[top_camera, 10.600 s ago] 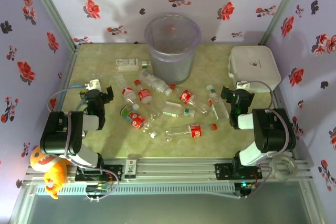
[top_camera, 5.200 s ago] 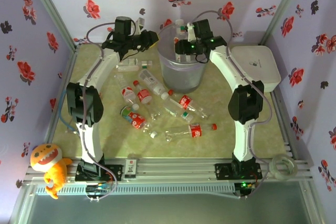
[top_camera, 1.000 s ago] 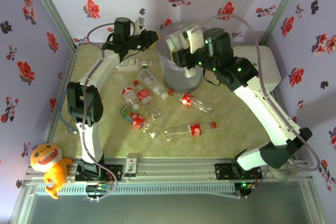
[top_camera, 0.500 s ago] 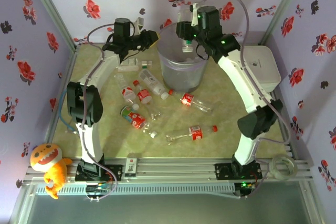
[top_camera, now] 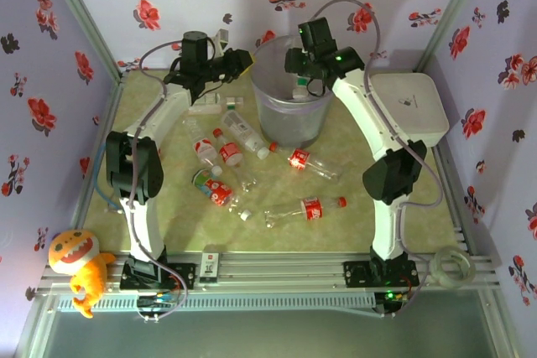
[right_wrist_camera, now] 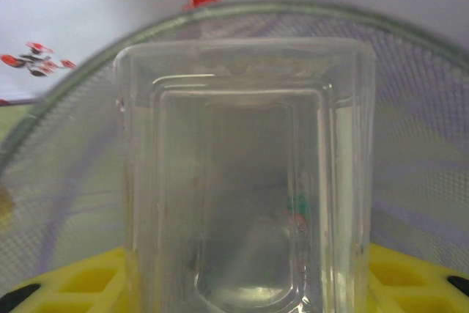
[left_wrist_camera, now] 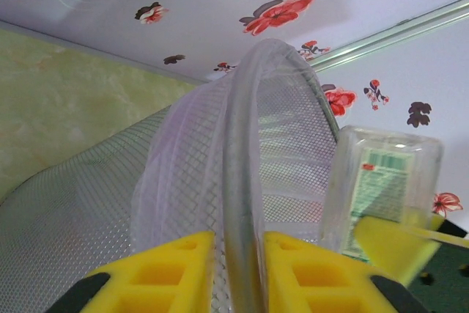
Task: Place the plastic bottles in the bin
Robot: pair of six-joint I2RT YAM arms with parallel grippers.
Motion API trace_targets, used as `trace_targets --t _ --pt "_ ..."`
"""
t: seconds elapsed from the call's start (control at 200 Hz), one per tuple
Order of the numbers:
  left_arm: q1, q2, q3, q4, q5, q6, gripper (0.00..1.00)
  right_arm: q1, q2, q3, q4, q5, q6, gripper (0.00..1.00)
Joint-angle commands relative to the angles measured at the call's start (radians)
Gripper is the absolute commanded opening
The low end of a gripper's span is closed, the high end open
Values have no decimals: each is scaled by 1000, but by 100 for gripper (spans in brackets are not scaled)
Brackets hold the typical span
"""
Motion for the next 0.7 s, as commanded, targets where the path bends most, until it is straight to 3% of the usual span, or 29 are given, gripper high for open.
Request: trace_targets --t 0.0,0.49,0.695 --pt "-5 5 -45 -55 -26 -9 24 -7 19 25 -84 36 52 49" --pt "-5 0 -47 -44 -40 -19 24 -24 160 92 -226 36 93 51" --pt "-4 -1 -51 -46 -47 -20 24 -24 186 89 -249 51 90 61"
